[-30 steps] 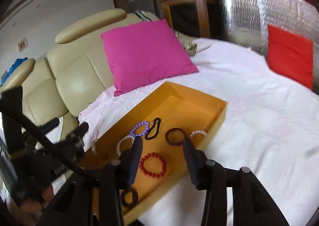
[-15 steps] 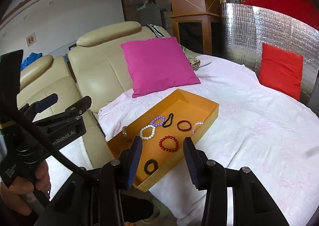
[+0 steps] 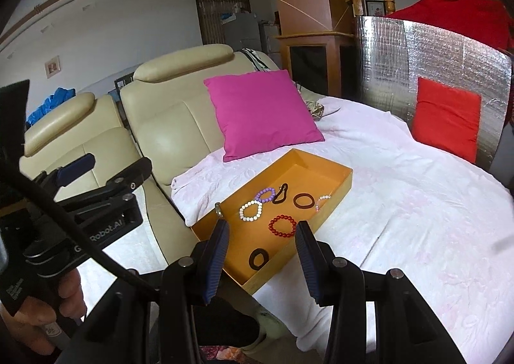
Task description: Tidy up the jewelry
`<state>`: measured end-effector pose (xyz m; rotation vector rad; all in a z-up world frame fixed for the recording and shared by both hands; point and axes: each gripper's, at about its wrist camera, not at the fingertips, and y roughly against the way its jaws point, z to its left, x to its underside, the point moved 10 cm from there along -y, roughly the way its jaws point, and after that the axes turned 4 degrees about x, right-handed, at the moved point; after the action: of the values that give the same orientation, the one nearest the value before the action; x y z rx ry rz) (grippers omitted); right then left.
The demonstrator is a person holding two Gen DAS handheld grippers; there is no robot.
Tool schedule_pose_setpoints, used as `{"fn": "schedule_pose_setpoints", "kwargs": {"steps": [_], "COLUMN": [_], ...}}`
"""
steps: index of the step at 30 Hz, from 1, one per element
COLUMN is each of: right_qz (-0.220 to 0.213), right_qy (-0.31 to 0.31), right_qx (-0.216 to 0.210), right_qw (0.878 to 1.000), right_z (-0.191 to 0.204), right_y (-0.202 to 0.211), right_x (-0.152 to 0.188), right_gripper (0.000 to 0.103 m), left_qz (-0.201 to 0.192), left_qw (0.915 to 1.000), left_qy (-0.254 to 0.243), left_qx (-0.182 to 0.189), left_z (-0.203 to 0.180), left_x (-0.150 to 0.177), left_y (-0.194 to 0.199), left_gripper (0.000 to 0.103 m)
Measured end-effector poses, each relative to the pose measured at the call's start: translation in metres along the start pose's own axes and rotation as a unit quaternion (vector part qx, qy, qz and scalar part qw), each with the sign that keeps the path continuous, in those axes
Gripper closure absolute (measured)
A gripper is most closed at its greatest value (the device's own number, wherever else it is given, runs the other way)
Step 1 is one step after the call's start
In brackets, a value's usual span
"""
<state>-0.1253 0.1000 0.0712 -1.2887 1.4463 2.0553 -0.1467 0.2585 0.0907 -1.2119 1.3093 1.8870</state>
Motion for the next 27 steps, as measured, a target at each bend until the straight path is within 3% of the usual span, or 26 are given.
{"fn": "schedule_pose_setpoints", "kwargs": {"steps": [27], "right_qz": [-0.003], "right_qy": [-0.008], "right_qx": [0.005], "right_qw": [1.000], "right_z": [0.001], "right_y": [0.009], "right_x": [-0.003], "right_gripper": [0.056], "left_qz": [-0.004], "left_qw": [1.0000], "left_qy": [0.006], "left_qx": [0.002], "left_z": [0.004], "left_x": [0.001], "left_y": [0.009], "left_gripper": [0.015]}}
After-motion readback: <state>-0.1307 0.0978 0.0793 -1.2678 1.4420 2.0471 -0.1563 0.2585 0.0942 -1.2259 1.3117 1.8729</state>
